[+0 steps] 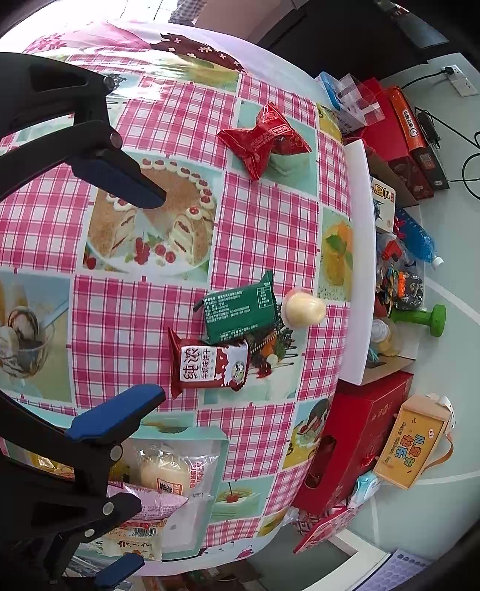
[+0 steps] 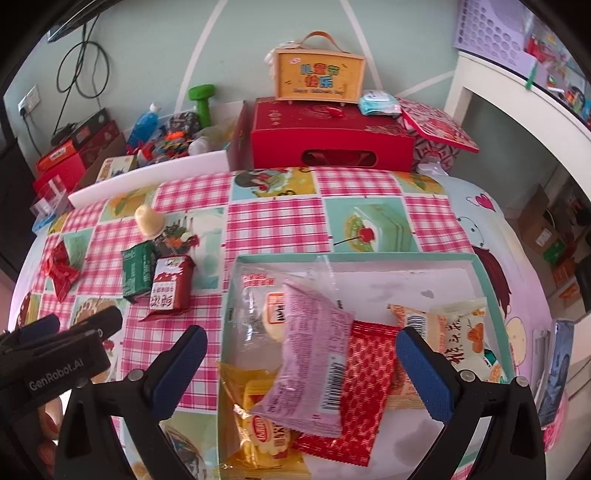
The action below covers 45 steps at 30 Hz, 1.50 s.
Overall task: Organize snacks
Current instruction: 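Move both open tools from the tray back toward the snack pile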
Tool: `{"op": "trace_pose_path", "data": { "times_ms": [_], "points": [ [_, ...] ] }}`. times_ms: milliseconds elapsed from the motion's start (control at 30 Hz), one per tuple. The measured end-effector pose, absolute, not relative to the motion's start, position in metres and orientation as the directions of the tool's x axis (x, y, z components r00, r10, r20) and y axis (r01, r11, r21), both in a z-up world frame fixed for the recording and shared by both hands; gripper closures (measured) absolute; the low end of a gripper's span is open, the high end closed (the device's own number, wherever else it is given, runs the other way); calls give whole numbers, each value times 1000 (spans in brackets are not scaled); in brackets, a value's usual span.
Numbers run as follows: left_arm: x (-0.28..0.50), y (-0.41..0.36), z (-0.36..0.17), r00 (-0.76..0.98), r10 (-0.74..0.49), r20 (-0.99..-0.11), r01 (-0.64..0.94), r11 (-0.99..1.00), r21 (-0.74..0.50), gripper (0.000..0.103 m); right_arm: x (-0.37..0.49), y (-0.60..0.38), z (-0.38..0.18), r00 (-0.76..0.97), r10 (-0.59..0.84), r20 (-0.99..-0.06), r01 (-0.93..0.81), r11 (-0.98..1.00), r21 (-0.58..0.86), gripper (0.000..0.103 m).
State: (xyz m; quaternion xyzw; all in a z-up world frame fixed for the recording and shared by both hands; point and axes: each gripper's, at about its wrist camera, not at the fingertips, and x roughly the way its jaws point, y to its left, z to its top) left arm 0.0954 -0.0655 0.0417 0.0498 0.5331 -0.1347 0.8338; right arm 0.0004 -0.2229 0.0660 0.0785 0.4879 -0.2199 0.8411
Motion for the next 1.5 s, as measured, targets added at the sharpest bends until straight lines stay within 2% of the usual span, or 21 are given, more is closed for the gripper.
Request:
{"op": "trace_pose_path", "data": {
  "times_ms": [433,667,833,1033,1233,1400,1500],
  "points": [
    [120,-12,36,393,-156,-906,178,980,-91,7,17,-187,49,429,-267,-863,370,923,-102,0],
    [138,23,23,372,-149,-916,95,988,-123,7,21,-176,55,505,-199,-840,328,944,-26,0],
    [145,39,16,361,-160,-919,63,987,-147,7,27,-165,51,503,-205,-840,302,952,-52,0],
    [155,51,7,342,-165,-925,44,986,-160,7,35,-162,47,509,-164,-845,284,959,-14,0],
    [172,53,16,350,-197,-916,70,981,-184,7,53,-160,53,518,-162,-840,268,963,-21,0],
    [195,51,26,356,-183,-917,149,979,-137,7,75,-163,53,501,-153,-852,279,960,-8,0],
    [211,55,35,381,-131,-915,170,983,-70,7,87,-164,53,492,-129,-861,275,961,14,0]
  ]
}}
